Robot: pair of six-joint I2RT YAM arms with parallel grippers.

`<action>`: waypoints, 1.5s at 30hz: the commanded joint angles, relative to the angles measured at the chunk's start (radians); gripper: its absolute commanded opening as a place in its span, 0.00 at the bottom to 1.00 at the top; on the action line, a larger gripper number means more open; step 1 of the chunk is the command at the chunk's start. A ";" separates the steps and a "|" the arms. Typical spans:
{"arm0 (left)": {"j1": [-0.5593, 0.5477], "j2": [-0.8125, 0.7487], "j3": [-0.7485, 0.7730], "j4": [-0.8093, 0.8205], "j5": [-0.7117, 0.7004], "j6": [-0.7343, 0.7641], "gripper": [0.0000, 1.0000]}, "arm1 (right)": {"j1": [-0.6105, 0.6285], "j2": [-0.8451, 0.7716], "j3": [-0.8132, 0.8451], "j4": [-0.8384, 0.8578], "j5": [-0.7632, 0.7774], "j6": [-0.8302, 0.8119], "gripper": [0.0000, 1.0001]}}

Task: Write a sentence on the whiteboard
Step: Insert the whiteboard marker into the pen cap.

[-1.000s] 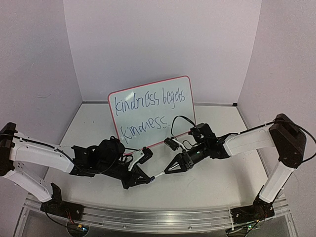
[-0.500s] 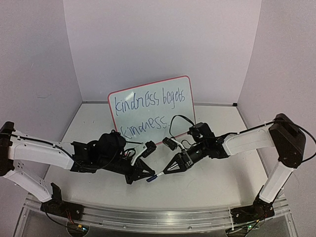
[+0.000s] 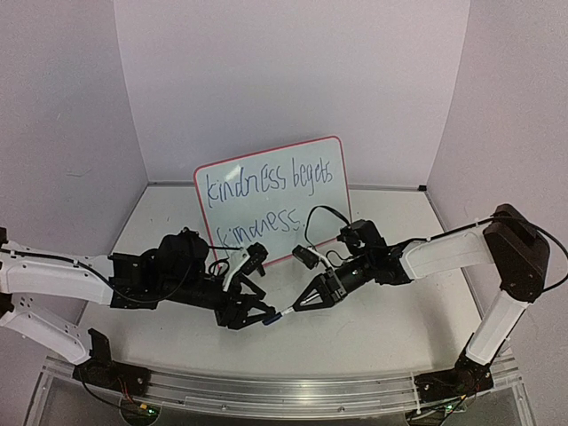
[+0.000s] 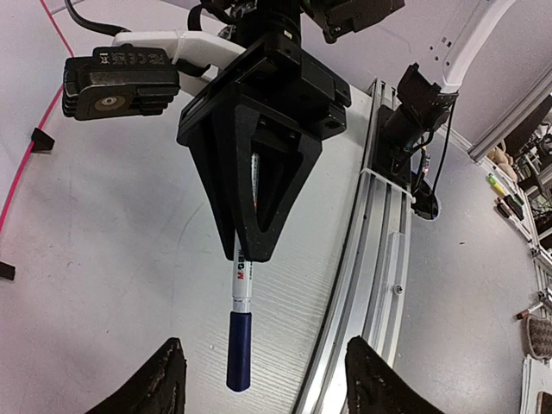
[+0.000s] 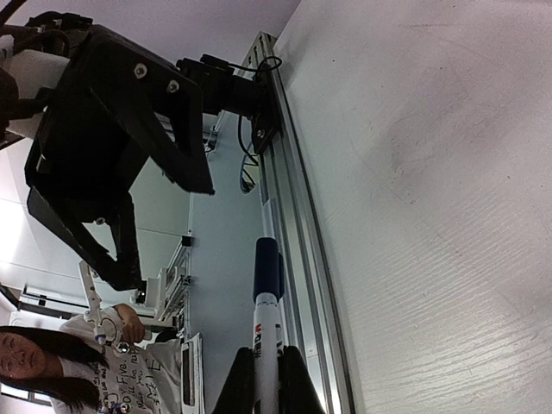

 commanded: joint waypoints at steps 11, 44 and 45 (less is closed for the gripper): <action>0.010 0.095 0.006 -0.008 0.132 -0.053 0.75 | 0.006 -0.047 0.038 0.045 -0.041 0.008 0.00; 0.012 0.185 0.063 -0.004 0.229 -0.030 0.00 | 0.023 -0.019 0.025 0.038 -0.101 -0.002 0.00; 0.012 0.187 0.063 -0.004 0.230 -0.028 0.00 | 0.025 -0.016 0.027 0.036 -0.104 -0.005 0.00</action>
